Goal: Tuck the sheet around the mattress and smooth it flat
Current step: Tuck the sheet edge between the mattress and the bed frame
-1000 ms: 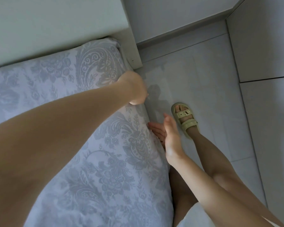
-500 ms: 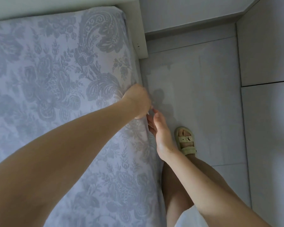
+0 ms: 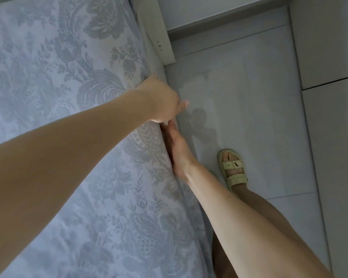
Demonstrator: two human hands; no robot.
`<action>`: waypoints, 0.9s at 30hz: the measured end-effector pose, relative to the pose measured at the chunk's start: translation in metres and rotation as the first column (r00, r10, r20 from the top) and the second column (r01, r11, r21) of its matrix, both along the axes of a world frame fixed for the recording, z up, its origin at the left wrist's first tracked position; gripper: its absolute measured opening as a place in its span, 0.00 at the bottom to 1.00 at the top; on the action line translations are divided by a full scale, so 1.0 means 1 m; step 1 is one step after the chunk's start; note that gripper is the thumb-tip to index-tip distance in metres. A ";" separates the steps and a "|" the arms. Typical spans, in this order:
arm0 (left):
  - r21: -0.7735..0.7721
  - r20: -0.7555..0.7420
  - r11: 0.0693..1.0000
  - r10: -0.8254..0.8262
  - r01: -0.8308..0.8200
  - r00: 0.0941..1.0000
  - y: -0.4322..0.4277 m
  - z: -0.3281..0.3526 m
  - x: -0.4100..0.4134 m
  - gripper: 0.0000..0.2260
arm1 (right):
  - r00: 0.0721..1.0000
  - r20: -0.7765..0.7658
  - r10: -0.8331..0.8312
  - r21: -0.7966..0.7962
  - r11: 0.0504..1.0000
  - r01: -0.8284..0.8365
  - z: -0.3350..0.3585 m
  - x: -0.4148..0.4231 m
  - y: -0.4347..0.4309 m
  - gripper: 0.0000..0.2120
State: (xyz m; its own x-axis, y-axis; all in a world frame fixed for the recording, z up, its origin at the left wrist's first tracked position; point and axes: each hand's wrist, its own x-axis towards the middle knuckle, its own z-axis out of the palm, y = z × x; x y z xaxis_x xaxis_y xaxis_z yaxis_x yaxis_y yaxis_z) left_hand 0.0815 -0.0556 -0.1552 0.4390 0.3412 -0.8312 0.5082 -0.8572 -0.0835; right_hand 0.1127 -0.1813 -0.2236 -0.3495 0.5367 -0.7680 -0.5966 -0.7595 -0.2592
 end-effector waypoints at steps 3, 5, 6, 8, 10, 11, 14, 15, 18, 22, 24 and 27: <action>-0.053 0.194 0.995 0.088 -0.079 0.977 -0.001 -0.005 -0.012 0.35 | 0.991 -0.107 0.075 -0.008 0.997 -0.076 -0.009 0.007 -0.007 0.35; -0.078 0.108 0.997 0.011 -0.003 0.994 -0.011 -0.005 -0.018 0.35 | 0.976 -0.185 0.117 -0.020 0.992 -0.123 -0.012 0.011 -0.020 0.38; -0.076 0.042 0.995 -0.060 0.063 0.997 -0.016 -0.004 -0.017 0.35 | 0.968 -0.220 0.125 -0.032 0.990 -0.135 -0.011 0.013 -0.027 0.39; -0.074 -0.114 0.986 -0.156 0.148 0.981 -0.022 -0.006 -0.007 0.32 | 0.953 -0.270 0.136 -0.049 0.987 -0.155 -0.014 0.014 -0.039 0.40; -0.082 -0.256 0.983 -0.182 0.166 0.949 -0.027 -0.014 0.005 0.26 | 0.940 -0.302 0.157 -0.066 0.981 -0.185 -0.018 0.013 -0.040 0.43; -0.088 -0.313 0.983 -0.179 0.160 0.933 -0.030 -0.018 0.008 0.24 | 0.936 -0.303 0.179 -0.072 0.975 -0.209 -0.020 0.012 -0.038 0.44; -0.074 -0.425 0.991 -0.133 0.112 0.895 -0.034 -0.029 0.009 0.25 | 0.946 -0.254 0.201 -0.095 0.968 -0.231 -0.022 0.010 -0.039 0.45; -0.054 -0.432 0.996 -0.084 0.067 0.898 -0.033 -0.029 0.008 0.27 | 0.953 -0.233 0.194 -0.093 0.971 -0.221 -0.022 0.012 -0.046 0.44; -0.029 -0.316 0.999 0.023 -0.034 0.948 -0.032 -0.024 0.008 0.36 | 0.961 -0.246 0.129 -0.154 0.973 -0.170 -0.014 0.027 -0.086 0.45; -0.144 -0.057 0.981 0.125 -0.132 0.991 -0.056 -0.019 -0.004 0.35 | 0.955 -0.296 0.004 -0.195 0.979 -0.065 -0.011 0.035 -0.129 0.43; -0.168 -0.033 0.986 0.008 -0.014 0.999 -0.076 -0.019 -0.006 0.36 | 0.953 -0.301 0.028 -0.161 0.984 -0.080 -0.014 0.035 -0.130 0.43; -0.130 -0.090 0.988 -0.096 0.084 0.991 -0.089 -0.024 -0.004 0.35 | 0.942 -0.320 0.102 -0.094 0.986 -0.139 -0.017 0.025 -0.122 0.44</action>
State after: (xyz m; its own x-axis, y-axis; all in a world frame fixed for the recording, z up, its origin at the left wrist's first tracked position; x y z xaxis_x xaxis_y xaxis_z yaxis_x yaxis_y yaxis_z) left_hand 0.0774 -0.1448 -0.1795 0.3799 0.1943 -0.9044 0.4234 -0.9058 -0.0167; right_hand 0.1376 -0.3029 -0.2407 -0.6389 0.3912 -0.6624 -0.5356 -0.8443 0.0180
